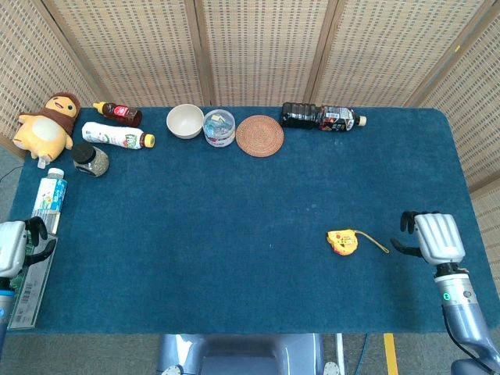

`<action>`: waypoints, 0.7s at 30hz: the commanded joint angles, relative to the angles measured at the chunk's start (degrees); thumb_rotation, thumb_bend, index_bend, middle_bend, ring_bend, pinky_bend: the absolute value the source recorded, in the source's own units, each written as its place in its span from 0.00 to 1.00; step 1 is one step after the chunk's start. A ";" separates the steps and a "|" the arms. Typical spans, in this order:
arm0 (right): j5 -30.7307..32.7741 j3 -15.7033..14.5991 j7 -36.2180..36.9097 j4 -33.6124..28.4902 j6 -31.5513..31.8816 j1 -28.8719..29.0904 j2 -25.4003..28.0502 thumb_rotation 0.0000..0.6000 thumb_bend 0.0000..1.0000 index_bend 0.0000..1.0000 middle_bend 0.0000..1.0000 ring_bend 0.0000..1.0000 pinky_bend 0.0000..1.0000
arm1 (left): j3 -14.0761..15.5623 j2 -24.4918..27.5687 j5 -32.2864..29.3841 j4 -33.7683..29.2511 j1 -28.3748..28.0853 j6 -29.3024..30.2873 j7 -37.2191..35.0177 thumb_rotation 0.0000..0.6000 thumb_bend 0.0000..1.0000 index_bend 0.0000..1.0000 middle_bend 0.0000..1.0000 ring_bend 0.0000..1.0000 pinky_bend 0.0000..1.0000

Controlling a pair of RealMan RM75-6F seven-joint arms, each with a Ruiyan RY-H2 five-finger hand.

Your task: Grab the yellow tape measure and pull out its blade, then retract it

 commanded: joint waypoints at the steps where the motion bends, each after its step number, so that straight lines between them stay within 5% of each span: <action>1: 0.94 -0.68 -0.26 -0.88 3.14 -3.06 0.53 0.84 0.25 0.58 0.62 0.63 0.56 | 1.64 -0.96 2.02 0.21 3.12 2.92 0.59 1.00 0.27 0.63 0.69 0.60 0.69; 9: 1.20 -1.53 0.16 -1.22 6.09 -7.21 1.39 0.84 0.25 0.58 0.62 0.62 0.56 | 2.98 -2.21 4.72 -0.43 7.09 5.06 0.93 1.00 0.27 0.64 0.70 0.60 0.69; 21: -0.29 -0.88 2.43 -0.51 6.25 -8.80 1.23 0.84 0.25 0.58 0.62 0.62 0.56 | 0.54 -1.08 5.51 -2.77 7.97 4.15 1.72 1.00 0.27 0.64 0.70 0.60 0.67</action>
